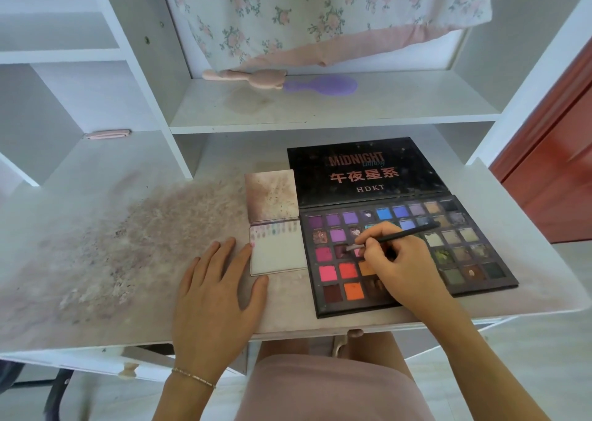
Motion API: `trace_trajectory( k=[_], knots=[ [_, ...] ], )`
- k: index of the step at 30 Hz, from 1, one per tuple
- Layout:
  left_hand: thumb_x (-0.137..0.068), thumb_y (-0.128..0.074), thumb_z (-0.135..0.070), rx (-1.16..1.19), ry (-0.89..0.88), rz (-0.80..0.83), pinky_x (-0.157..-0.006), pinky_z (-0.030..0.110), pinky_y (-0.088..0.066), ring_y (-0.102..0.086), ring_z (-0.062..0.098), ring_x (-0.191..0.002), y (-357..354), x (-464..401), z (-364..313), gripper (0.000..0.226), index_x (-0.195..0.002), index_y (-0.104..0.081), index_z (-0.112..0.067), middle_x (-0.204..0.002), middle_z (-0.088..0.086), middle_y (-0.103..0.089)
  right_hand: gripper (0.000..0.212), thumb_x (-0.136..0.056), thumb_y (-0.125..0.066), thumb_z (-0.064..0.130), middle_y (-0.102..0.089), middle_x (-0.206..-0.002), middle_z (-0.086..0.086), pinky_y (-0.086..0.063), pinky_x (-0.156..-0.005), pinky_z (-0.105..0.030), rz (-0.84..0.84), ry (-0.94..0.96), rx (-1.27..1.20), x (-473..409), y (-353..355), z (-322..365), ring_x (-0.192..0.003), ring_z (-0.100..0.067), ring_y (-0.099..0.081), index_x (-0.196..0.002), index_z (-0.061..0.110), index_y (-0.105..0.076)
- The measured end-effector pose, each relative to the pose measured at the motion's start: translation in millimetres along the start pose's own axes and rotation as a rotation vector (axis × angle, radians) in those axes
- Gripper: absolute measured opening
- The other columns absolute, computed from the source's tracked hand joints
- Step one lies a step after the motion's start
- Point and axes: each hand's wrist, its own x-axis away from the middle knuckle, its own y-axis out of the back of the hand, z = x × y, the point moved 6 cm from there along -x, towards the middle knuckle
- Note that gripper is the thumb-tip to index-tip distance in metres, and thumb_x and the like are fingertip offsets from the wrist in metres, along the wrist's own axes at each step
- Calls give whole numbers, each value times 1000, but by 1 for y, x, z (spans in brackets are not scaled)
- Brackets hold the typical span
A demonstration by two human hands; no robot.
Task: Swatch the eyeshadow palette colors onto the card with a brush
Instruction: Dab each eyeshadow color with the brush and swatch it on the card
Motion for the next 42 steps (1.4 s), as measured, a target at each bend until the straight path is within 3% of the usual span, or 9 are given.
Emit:
trace_trajectory(
  k=[2,8,14,17,21,29,33,38,42],
  knots=[
    [-83,-32,-52,5,7,6,-102,46,-32,-50,31,-123,0,0,0,62,-123,-61,-15,-130,11,-56,31,-86,-51,4,-62,-65,6,-48,-52,-16,-34,-3,-41,0,3,2,-68,-11,-60,-72,31,-56],
    [-83,-31,-53,24,17,5,-101,48,-33,-50,33,-122,1,0,0,63,-123,-60,-14,-129,12,-57,25,-86,-50,8,-62,-71,-15,-52,-65,-42,-22,-20,-164,-5,-10,9,-71,-33,-60,-76,30,-54],
    [-83,-33,-51,17,12,3,-101,48,-34,-51,32,-121,1,0,-1,61,-121,-62,-14,-128,11,-58,18,-87,-54,16,-66,-73,2,-53,-63,-20,90,-19,-224,-19,-56,26,-73,-10,-64,-79,32,-52],
    [-83,-33,-51,23,15,3,-101,46,-34,-51,30,-121,2,0,-1,60,-121,-62,-15,-128,10,-58,17,-87,-55,15,-67,-79,8,-46,-62,-9,134,-5,-221,-28,-74,34,-75,-1,-63,-81,30,-53],
    [-83,-35,-49,24,7,-9,-102,45,-33,-52,28,-121,3,1,0,57,-119,-63,-16,-126,8,-59,19,-87,-56,15,-68,-82,2,-44,-58,-7,152,6,-192,-34,-85,38,-72,-3,-61,-78,32,-52],
    [-84,-34,-50,18,12,-4,-100,47,-37,-53,29,-120,1,0,0,57,-118,-63,-16,-125,8,-60,20,-86,-57,14,-65,-77,14,-41,-60,-4,189,34,-184,-32,-88,39,-72,10,-58,-79,32,-53],
    [-83,-34,-50,13,9,-10,-100,48,-37,-53,29,-119,2,0,0,56,-117,-64,-16,-125,9,-60,20,-87,-57,15,-64,-78,14,-43,-62,-4,200,38,-158,-32,-89,40,-77,5,-60,-79,33,-52],
    [-84,-35,-49,21,7,-11,-102,46,-35,-52,28,-121,1,1,0,55,-118,-63,-16,-126,8,-59,20,-87,-56,16,-66,-83,0,-47,-64,-9,209,39,-123,-33,-90,39,-77,-8,-61,-77,33,-50],
    [-84,-34,-49,30,7,-18,-101,47,-37,-52,28,-121,1,0,0,56,-118,-64,-16,-126,9,-60,22,-87,-56,15,-63,-78,11,-45,-65,-5,204,47,-140,-33,-90,40,-79,-1,-61,-78,33,-50]
  ],
)
